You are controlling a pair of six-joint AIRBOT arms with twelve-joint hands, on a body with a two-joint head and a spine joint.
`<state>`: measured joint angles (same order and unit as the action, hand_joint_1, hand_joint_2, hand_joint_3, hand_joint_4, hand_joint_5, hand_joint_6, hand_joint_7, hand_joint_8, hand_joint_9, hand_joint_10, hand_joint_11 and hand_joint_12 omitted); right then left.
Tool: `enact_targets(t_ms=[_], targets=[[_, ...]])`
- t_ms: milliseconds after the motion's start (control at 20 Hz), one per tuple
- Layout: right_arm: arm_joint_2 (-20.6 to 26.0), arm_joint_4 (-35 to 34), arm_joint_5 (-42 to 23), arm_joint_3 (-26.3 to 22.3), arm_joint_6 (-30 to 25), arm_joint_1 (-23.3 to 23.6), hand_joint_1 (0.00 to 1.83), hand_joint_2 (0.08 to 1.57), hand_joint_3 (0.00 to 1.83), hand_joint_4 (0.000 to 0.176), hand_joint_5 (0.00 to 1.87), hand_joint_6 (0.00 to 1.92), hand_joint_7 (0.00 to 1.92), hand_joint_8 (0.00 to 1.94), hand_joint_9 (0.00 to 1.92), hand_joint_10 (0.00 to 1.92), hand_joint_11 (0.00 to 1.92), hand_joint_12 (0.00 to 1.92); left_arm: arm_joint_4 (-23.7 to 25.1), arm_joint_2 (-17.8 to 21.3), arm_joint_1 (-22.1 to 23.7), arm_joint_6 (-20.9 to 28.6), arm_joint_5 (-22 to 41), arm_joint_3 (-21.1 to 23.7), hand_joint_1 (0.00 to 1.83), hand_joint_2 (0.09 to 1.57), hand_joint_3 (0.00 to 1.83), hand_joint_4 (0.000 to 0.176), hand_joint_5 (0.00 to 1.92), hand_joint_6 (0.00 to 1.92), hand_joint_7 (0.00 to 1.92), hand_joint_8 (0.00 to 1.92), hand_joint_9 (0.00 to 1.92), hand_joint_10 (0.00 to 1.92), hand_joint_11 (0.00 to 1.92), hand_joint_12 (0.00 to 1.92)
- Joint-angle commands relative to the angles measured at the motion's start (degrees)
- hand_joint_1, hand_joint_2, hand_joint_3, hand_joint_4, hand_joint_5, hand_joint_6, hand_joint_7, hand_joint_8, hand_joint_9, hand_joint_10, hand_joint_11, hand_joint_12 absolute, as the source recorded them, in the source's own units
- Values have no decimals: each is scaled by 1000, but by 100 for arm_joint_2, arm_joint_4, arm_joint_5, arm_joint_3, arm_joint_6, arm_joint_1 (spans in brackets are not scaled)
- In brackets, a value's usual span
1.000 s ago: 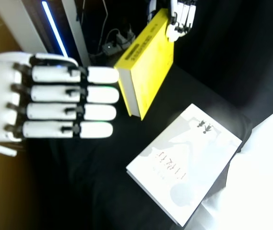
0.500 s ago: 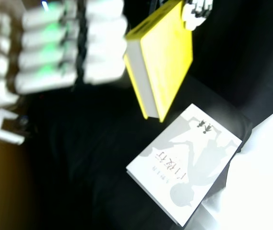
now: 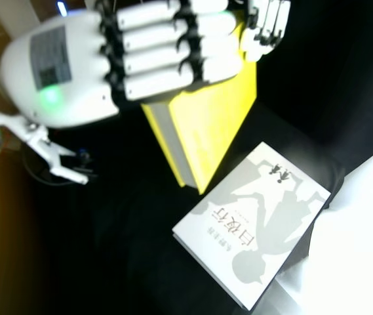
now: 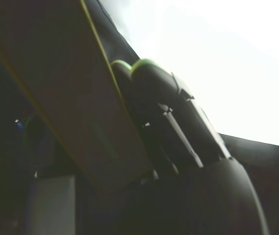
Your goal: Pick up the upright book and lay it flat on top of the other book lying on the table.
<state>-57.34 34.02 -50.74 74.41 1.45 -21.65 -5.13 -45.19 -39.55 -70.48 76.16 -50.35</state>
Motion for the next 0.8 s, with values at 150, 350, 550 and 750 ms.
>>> enact_targets(t_ms=[150, 350, 550, 750], targets=[[-197, 16, -319, 143, -316, 246, 826, 1085, 11, 0, 192, 39, 391, 37, 185, 509, 8, 961, 300, 31, 414, -71, 955, -21, 1080, 1215, 0, 0, 806, 1246, 1385, 24, 1399, 241, 1168, 983], [-272, 214, -252, 189, -383, 373, 1117, 1114, 9, 0, 925, 825, 1303, 587, 1167, 1162, 984, 1684, 300, 41, 481, -173, 1228, -30, 1064, 1201, 3, 0, 831, 1221, 1434, 35, 1433, 237, 1107, 1164], [-277, 256, -210, 227, -383, 436, 1085, 1250, 6, 0, 738, 1354, 1354, 1790, 1459, 1907, 1511, 1919, 359, 77, 493, -228, 1358, -8, 1076, 1233, 1, 0, 772, 1291, 1340, 3, 1438, 257, 1105, 1210], [-277, 254, -209, 250, -381, 531, 1072, 1279, 4, 0, 687, 1419, 1289, 1811, 1464, 1921, 1526, 1921, 406, 129, 498, -267, 1223, 24, 1081, 1221, 5, 0, 789, 1269, 1332, 5, 1357, 132, 1077, 1081]])
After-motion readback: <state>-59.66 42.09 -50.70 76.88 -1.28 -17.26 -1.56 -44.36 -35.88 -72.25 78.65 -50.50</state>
